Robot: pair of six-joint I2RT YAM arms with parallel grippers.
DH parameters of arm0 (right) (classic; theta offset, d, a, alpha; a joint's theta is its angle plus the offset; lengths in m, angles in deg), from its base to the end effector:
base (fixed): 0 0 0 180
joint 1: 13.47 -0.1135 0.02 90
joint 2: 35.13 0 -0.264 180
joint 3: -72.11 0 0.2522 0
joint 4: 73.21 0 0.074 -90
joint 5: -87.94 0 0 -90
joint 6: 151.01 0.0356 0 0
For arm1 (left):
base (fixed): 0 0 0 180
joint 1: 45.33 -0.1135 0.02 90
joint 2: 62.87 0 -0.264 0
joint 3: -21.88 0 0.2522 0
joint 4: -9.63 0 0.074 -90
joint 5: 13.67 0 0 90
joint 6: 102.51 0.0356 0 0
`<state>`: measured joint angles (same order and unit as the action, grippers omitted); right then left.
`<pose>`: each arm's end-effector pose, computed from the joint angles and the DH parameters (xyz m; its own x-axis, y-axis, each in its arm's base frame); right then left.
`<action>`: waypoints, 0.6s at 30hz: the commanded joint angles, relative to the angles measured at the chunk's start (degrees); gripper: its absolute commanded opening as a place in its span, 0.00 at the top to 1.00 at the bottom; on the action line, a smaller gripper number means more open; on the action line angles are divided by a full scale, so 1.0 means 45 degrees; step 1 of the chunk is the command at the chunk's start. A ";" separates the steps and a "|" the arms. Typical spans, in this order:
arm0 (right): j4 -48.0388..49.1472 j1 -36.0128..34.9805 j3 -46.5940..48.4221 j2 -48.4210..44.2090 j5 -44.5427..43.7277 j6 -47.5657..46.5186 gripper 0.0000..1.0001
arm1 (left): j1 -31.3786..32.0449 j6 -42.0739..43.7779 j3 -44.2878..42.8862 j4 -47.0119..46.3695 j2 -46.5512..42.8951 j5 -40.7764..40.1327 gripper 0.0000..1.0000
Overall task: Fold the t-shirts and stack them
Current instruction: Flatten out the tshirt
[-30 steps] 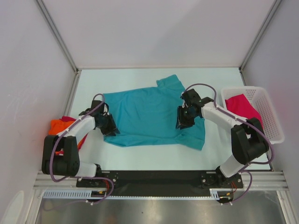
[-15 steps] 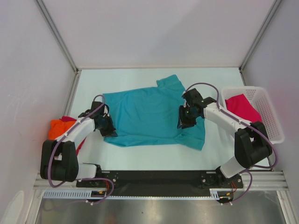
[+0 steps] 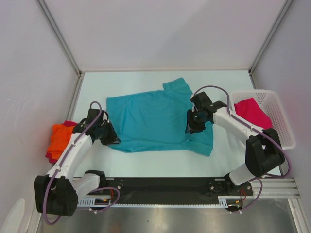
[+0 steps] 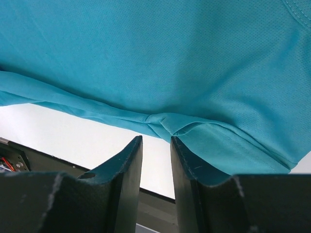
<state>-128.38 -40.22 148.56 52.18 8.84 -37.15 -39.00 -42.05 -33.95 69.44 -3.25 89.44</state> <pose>0.2645 0.1408 0.2301 -0.9528 -0.0354 -0.3016 -0.1369 0.9367 0.3224 0.1844 -0.0286 0.2272 -0.8769 -0.3859 -0.2867 -0.2583 0.8812 -0.3960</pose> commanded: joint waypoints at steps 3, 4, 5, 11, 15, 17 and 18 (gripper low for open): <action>-0.0251 0.0044 0.0384 -0.0651 -0.0194 -0.0184 0.64 | 0.0098 0.0099 -0.0749 0.0374 0.0951 -0.1111 0.53; -0.0309 0.0083 0.0364 -0.0729 -0.0311 -0.0204 0.64 | 0.0098 0.0158 -0.0866 0.0393 0.1029 -0.1289 0.50; -0.0407 0.0122 0.0345 -0.0884 -0.0370 -0.0204 0.64 | 0.0098 0.0235 -0.0906 0.0394 0.1281 -0.1445 0.48; -0.0564 0.0318 0.0208 -0.1101 -0.0409 -0.0340 0.64 | 0.0098 0.0198 -0.0420 -0.0386 0.2025 -0.1565 0.50; -0.0661 0.0435 0.0208 -0.1179 -0.0429 -0.0419 0.64 | 0.0098 0.0099 -0.0262 -0.0952 0.2492 -0.1486 0.51; -0.0661 0.0474 0.0227 -0.1199 -0.0429 -0.0477 0.64 | 0.0098 0.0061 -0.0223 -0.1090 0.2708 -0.1389 0.51; -0.0681 0.0493 0.0228 -0.1218 -0.0410 -0.0477 0.64 | 0.0098 0.0060 -0.0203 -0.1246 0.2825 -0.1350 0.51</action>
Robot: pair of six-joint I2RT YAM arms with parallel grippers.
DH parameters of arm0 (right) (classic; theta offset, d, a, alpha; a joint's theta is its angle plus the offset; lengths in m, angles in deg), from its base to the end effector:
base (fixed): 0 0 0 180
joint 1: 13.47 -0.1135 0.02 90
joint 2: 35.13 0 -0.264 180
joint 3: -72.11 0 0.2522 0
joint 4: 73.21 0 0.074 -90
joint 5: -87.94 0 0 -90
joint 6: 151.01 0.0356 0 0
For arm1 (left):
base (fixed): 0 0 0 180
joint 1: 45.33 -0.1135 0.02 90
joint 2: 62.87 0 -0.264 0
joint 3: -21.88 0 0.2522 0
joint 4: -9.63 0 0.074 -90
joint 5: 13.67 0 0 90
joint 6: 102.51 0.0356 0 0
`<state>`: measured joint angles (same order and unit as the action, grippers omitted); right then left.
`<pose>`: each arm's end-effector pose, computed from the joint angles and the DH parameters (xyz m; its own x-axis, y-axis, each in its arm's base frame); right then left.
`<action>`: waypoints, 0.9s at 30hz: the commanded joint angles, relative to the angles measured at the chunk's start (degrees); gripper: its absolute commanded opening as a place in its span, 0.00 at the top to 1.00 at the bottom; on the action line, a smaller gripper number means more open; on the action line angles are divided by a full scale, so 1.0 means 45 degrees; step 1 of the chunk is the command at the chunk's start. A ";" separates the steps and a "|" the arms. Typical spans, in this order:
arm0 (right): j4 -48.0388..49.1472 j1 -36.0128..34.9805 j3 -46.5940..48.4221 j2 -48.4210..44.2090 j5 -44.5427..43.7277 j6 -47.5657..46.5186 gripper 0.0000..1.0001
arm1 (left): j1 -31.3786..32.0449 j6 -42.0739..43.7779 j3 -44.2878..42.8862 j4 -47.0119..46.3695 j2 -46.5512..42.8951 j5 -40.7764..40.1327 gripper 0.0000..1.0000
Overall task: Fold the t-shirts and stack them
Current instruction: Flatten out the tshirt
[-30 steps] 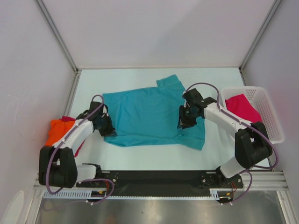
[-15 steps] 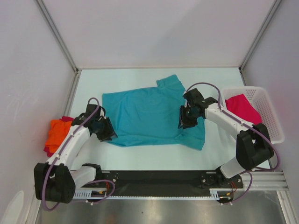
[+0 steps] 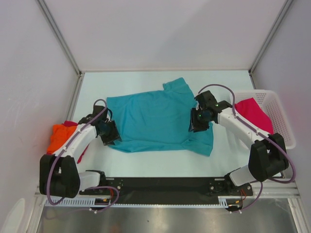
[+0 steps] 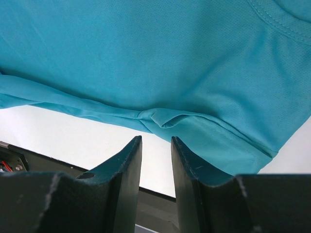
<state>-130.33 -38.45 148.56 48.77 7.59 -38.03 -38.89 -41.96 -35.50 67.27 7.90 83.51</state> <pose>0.2593 0.1274 0.2448 -0.9417 -0.0141 -0.3362 -0.1238 0.9436 0.3070 0.2121 -0.0284 0.2010 -0.8929 -0.3901 -0.2250 -0.3300 0.9067 -0.2628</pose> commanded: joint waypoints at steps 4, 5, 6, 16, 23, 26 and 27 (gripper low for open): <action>-0.0268 0.0197 0.0169 -0.0558 -0.0152 -0.0322 0.64 | 0.0073 0.0041 0.0375 -0.1136 0.0699 0.0220 0.53; -0.0288 0.0198 0.0169 -0.0577 -0.0172 -0.0322 0.64 | 0.0073 0.0022 0.0453 -0.1408 0.0778 0.0472 0.53; -0.0307 0.0236 0.0150 -0.0597 -0.0152 -0.0303 0.64 | 0.0073 -0.0017 0.0512 -0.1546 0.0914 0.0668 0.53; -0.0444 0.0451 0.0130 -0.0831 -0.0152 -0.0517 0.64 | 0.0073 -0.0388 0.1001 -0.2173 0.1191 0.1432 1.00; -0.0210 0.0471 -0.0085 -0.0812 0.0043 -0.0478 0.65 | 0.0073 -0.0369 -0.0072 0.0398 -0.1151 0.0515 1.00; -0.0112 0.0432 -0.0124 -0.0773 0.0121 -0.0439 0.65 | 0.0073 -0.0427 -0.0463 0.1688 -0.2655 0.0396 1.00; -0.0093 0.0432 -0.0105 -0.0734 0.0141 -0.0439 0.65 | 0.0073 -0.0447 -0.0445 0.1985 -0.3103 0.0435 1.00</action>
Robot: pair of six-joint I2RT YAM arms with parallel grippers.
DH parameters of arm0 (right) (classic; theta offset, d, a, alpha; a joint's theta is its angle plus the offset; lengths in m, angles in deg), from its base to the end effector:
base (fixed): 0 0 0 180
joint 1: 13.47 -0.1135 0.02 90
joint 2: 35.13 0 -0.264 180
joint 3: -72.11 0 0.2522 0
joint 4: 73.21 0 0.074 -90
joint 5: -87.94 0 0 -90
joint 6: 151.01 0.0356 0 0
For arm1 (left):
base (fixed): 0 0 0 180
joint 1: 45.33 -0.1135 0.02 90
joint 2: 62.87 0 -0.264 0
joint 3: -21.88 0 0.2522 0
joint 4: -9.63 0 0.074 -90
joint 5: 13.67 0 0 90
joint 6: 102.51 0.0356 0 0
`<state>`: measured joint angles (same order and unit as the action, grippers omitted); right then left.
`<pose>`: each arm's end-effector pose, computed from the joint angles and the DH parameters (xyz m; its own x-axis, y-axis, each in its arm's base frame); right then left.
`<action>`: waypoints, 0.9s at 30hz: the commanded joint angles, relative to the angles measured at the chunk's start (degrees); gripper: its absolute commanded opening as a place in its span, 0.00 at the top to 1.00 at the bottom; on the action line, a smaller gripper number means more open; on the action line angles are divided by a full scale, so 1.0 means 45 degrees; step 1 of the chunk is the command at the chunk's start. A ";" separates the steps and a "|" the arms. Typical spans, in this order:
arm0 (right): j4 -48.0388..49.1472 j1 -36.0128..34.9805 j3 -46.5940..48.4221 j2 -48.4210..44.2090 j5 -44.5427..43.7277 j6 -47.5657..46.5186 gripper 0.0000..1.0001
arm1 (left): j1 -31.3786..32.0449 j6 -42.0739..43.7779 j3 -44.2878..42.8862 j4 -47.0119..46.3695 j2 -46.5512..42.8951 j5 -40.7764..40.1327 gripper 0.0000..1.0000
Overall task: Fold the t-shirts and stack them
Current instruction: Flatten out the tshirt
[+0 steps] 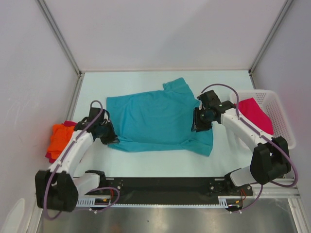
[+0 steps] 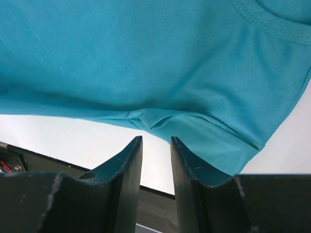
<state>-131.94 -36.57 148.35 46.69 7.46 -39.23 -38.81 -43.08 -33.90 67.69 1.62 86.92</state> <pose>0.2559 0.1156 0.2520 -0.9378 -0.0022 -0.3473 -0.1130 0.9475 0.2993 0.1966 -0.0290 0.2134 -0.8795 -0.4027 -0.2537 -0.3062 0.8869 -0.3460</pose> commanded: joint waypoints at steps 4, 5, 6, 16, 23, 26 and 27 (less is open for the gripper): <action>0.0228 -0.0025 0.0100 -0.0117 0.0189 -0.0230 0.65 | 0.0054 -0.0550 -0.0236 0.3299 -0.3972 -0.0088 1.00; 0.0209 -0.0025 0.0139 -0.0077 0.0170 -0.0250 0.65 | 0.0054 -0.0648 -0.0020 0.3688 -0.4289 0.0086 1.00; 0.0189 -0.0025 0.0139 -0.0019 0.0189 -0.0270 0.64 | 0.0054 -0.0726 0.0195 0.3905 -0.4620 0.0146 1.00; 0.0150 -0.0083 0.0432 0.0704 0.0424 -0.0426 0.64 | 0.0054 -0.1547 0.1157 0.4493 -0.6616 0.1417 0.72; 0.0442 -0.0084 0.0413 0.1191 0.0443 -0.0523 0.64 | 0.0073 -0.1664 0.0237 0.4630 -0.6362 0.1065 0.40; 0.0735 -0.0122 0.0432 0.1855 0.0618 -0.0543 0.64 | 0.0074 -0.1703 0.0197 0.4435 -0.6245 0.1200 0.39; 0.0871 -0.0142 0.0413 0.2011 0.0677 -0.0466 0.64 | 0.0074 -0.1703 0.0178 0.4376 -0.6187 0.1279 0.39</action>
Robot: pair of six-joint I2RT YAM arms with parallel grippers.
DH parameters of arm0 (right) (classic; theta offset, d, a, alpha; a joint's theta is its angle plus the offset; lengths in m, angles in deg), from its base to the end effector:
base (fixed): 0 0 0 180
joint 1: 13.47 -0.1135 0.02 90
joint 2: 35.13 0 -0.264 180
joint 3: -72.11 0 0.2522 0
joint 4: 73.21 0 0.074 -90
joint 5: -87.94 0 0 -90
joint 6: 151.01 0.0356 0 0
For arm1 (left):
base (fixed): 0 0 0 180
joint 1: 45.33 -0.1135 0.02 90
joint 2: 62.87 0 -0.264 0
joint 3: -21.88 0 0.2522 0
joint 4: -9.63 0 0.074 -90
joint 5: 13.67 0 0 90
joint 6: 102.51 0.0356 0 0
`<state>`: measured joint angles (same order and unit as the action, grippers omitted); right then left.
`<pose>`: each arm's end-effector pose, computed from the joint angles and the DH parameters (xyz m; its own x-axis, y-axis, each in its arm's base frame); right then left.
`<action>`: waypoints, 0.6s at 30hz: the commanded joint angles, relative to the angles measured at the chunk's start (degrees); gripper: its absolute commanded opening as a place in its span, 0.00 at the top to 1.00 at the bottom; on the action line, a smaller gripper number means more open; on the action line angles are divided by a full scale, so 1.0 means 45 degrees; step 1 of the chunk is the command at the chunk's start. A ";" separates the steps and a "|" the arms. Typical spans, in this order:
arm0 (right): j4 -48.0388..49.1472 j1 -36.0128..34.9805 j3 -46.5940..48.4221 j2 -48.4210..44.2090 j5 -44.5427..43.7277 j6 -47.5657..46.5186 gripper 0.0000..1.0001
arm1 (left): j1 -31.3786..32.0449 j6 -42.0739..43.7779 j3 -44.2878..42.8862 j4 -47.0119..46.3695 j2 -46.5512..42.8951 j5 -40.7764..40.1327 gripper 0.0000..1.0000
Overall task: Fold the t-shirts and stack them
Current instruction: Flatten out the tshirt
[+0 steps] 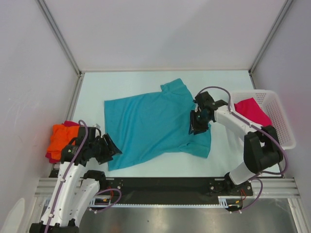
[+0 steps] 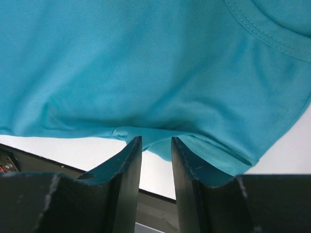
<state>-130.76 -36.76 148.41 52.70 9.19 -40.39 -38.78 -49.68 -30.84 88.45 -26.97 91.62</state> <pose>0.2691 0.1234 0.2252 -0.9621 -0.0381 -0.2700 -0.1207 0.9474 0.2963 0.0967 -0.0206 0.2456 -0.8398 -0.4902 -0.2334 -0.3443 0.8132 -0.4692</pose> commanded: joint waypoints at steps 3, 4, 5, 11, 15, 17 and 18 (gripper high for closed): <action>0.1096 -0.0312 0.0321 0.1320 0.0450 -0.0150 0.64 | 0.0069 -0.0217 -0.0794 -0.0609 0.0478 0.0333 0.39; 0.1234 -0.0352 0.0127 0.1592 0.0508 -0.0130 0.64 | 0.0069 -0.0198 -0.1085 -0.0784 0.0576 0.0333 0.39; 0.1390 -0.0391 -0.0010 0.1750 0.0606 -0.0091 0.65 | 0.0049 -0.0178 -0.1224 -0.0843 0.0867 0.0391 0.39; 0.1646 -0.1230 -0.0909 0.1774 0.0490 0.0299 0.68 | 0.0069 0.0095 -0.1772 -0.1488 0.1709 0.0567 0.39; 0.1060 -0.1952 -0.1749 0.0290 0.0236 0.0826 0.69 | 0.0049 0.0213 -0.1441 -0.1917 0.1963 0.0723 0.39; 0.0749 -0.2304 -0.2332 -0.0645 0.0157 0.1275 0.69 | 0.0068 0.0193 -0.1246 -0.2132 0.2002 0.0879 0.39; 0.0611 -0.2421 -0.2491 -0.0902 0.0177 0.1412 0.69 | 0.0049 0.0193 -0.1090 -0.2307 0.2041 0.0996 0.39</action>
<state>-125.45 -45.66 139.69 56.72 10.68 -37.46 -38.78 -49.55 -36.83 81.83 -17.85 93.57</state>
